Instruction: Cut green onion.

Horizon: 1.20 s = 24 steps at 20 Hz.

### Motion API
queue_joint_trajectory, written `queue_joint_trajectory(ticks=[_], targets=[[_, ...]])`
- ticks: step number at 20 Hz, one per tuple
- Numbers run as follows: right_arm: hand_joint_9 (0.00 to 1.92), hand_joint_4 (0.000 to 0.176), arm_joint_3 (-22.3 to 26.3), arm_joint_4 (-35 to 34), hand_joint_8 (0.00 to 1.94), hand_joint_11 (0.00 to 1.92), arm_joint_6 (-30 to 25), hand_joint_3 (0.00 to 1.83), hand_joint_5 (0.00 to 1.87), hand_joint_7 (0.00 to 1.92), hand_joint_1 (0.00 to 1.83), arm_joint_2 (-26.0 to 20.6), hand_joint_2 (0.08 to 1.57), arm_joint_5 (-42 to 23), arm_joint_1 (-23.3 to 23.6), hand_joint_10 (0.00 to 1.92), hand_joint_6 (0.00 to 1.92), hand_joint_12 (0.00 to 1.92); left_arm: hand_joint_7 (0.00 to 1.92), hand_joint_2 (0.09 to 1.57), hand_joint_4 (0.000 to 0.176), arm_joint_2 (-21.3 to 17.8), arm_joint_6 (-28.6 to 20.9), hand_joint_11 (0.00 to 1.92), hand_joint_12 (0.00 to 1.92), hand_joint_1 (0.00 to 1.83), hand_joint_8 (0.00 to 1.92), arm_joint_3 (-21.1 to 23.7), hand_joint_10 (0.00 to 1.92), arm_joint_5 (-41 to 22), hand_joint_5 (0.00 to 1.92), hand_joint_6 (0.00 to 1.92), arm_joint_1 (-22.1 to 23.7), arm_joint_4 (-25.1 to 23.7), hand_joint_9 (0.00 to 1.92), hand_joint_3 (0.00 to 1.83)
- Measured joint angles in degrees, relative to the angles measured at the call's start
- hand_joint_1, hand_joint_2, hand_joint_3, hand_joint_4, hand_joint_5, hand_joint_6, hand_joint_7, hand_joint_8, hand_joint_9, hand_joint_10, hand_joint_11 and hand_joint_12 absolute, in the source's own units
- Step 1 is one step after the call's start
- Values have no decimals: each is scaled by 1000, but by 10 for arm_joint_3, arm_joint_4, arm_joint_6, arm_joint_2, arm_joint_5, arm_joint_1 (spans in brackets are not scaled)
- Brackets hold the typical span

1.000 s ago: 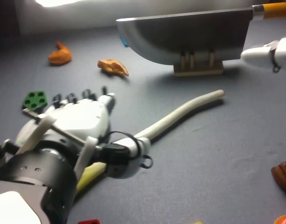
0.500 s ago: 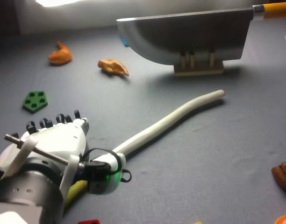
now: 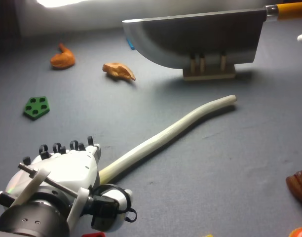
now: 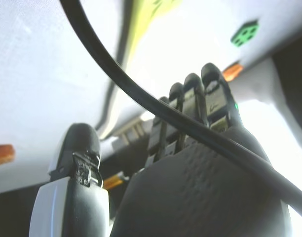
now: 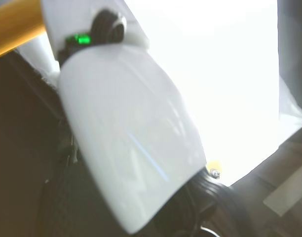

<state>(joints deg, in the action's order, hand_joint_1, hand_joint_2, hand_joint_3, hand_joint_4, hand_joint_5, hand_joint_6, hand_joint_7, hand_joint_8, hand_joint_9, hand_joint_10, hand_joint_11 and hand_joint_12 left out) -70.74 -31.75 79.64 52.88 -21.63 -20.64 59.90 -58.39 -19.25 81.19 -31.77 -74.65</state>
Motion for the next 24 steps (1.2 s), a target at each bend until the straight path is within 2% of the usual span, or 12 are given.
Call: queue_joint_trajectory(ticks=[2,5,6,9,11,12,13,16,18,20,22,24], targets=[[0,10,-17,21,0,0,-28,0,0,0,1059,7,973,-5,-8,0,0,0,168,1302,0,6,0,0,189,483,9,-4,6,2,160,20,-1,0,102,0],[0,5,-57,79,0,0,-106,0,0,0,1049,28,981,0,-23,0,0,0,158,1322,0,17,-4,0,295,463,0,-13,2,0,188,3,-8,-23,116,7],[0,28,-72,98,0,0,-126,0,0,0,1063,36,987,5,-25,0,0,0,111,1334,0,22,-23,0,337,439,0,-16,0,-2,166,0,-16,-45,89,8],[0,35,-120,150,0,0,-184,0,0,0,1097,66,988,7,-40,0,0,0,132,1353,0,35,-60,0,309,425,5,-22,2,-6,168,3,-43,-100,87,9],[0,28,-141,190,0,0,-224,0,0,0,1099,80,976,10,-48,0,0,0,112,1357,0,35,-70,0,275,432,2,-22,0,-7,159,1,-56,-118,70,8],[0,12,-153,195,0,0,-227,0,0,0,1086,92,976,10,-50,0,0,0,133,1337,0,35,-78,0,272,522,3,-21,1,-4,181,4,-66,-130,72,0],[0,11,-165,195,0,0,-233,0,0,0,1063,104,975,5,-53,0,0,0,134,1348,0,35,-88,0,193,477,2,-20,4,1,160,3,-75,-142,86,2],[0,20,-190,241,0,0,-292,0,0,0,1066,125,978,-20,-61,0,0,0,150,1346,10,35,-96,0,138,498,3,-9,5,14,164,4,-96,-151,101,0],[0,9,-193,259,0,0,-319,0,0,0,1028,127,993,-39,-70,0,0,0,123,1355,18,35,-97,0,174,482,0,-4,4,16,125,0,-104,-153,103,3],[0,23,-200,274,0,0,-347,0,0,0,1059,129,984,-56,-73,0,0,0,123,1357,0,37,-106,0,83,505,2,0,5,20,153,10,-115,-167,80,1],[0,14,-227,279,0,0,-363,0,0,0,1042,139,992,-74,-73,0,0,0,132,1351,4,49,-123,0,76,494,4,2,3,29,154,8,-130,-176,78,0],[0,16,-262,280,0,0,-372,0,0,0,1043,161,991,-75,-72,0,0,0,124,1347,5,59,-135,0,91,498,0,3,2,39,160,7,-142,-176,74,0]])
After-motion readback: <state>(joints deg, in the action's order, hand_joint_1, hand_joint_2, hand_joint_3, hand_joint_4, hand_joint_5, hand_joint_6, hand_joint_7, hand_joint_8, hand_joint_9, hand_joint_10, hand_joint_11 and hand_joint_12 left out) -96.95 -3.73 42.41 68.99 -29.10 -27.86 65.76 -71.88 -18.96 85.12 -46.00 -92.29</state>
